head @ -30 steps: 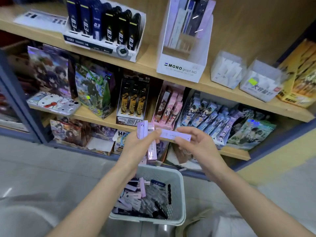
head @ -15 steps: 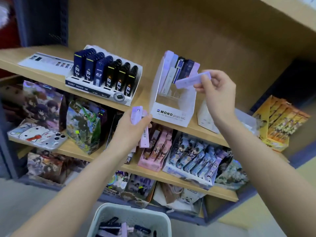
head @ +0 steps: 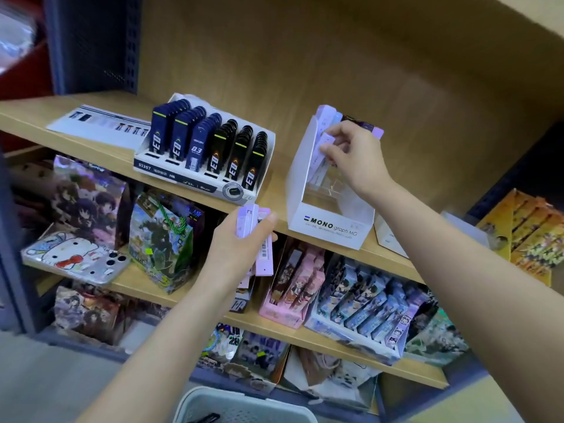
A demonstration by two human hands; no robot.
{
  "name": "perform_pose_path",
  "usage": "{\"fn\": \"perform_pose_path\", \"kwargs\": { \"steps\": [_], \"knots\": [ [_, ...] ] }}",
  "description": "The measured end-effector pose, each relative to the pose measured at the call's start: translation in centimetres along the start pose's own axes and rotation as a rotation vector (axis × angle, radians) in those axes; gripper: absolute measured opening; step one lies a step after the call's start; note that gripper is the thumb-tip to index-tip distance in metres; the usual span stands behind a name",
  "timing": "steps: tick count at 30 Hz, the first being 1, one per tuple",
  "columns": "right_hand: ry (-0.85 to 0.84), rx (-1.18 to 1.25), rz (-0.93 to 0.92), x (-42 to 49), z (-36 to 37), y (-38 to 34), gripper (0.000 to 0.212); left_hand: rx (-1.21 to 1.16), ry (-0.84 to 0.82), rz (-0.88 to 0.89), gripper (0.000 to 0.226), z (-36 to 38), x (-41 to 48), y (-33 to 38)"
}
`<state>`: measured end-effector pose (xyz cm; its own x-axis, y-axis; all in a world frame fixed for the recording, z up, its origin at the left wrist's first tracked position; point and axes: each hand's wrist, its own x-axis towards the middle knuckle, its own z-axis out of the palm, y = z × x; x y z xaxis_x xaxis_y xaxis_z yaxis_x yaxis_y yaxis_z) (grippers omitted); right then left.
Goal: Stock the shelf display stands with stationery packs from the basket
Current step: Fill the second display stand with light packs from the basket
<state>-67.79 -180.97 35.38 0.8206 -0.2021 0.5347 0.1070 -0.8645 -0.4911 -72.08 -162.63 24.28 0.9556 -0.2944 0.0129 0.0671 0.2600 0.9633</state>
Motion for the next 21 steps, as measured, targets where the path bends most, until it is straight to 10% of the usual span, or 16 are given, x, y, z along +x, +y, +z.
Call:
{"fn": "perform_pose_path", "kwargs": {
  "steps": [15, 21],
  "knots": [
    [0.100, -0.261, -0.100, -0.1, 1.0, 0.1, 0.030, -0.060, 0.000, -0.034, 0.008, 0.0, 0.3, -0.8],
    [0.156, -0.016, -0.191, -6.4, 2.1, -2.1, 0.008, -0.152, 0.033, -0.046, 0.009, -1.1, 0.7, -1.4]
  ]
}}
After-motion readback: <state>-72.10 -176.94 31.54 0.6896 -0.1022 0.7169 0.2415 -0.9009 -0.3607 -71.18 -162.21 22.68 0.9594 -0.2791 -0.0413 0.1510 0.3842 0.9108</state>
